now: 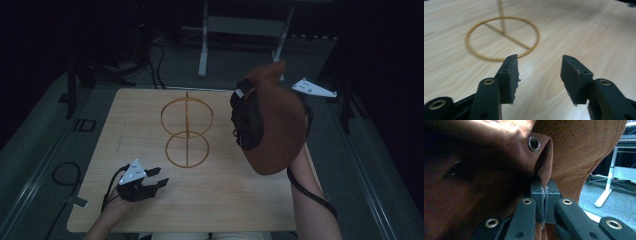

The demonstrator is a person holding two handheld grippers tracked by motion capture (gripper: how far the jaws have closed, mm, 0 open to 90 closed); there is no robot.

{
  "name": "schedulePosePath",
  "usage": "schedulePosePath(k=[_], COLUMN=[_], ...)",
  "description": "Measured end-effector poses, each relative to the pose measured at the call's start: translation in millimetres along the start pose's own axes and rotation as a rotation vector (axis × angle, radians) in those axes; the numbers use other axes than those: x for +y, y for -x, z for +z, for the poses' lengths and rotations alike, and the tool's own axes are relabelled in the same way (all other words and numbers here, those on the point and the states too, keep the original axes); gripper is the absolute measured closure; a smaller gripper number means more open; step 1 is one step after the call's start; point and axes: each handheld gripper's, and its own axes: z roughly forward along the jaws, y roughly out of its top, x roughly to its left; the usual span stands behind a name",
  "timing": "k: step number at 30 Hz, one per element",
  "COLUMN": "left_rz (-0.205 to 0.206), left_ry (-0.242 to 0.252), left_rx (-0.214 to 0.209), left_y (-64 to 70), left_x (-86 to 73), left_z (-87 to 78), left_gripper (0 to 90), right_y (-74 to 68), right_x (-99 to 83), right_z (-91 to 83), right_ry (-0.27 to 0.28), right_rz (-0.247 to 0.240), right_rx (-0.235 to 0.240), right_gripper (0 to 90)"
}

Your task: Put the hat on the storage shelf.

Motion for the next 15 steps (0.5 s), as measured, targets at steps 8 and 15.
schedulePosePath(k=[8,15], left_rz=[-0.107,-0.206], left_ry=[-0.003,0.025], left_rx=[0.118,0.250], left_y=[-21.5,-39.9], left_x=[-28.2,-47.8], left_z=[-26.4,-49.1], left_gripper=[38.4,16.0], right_y=[-7.2,-25.2], right_x=[6.2,24.8], right_z=[33.5,61.4], right_ry=[-0.015,-0.013], right_rz=[-0.014,-0.080], right_rx=[-0.021,-0.078], right_gripper=[88.3,88.3])
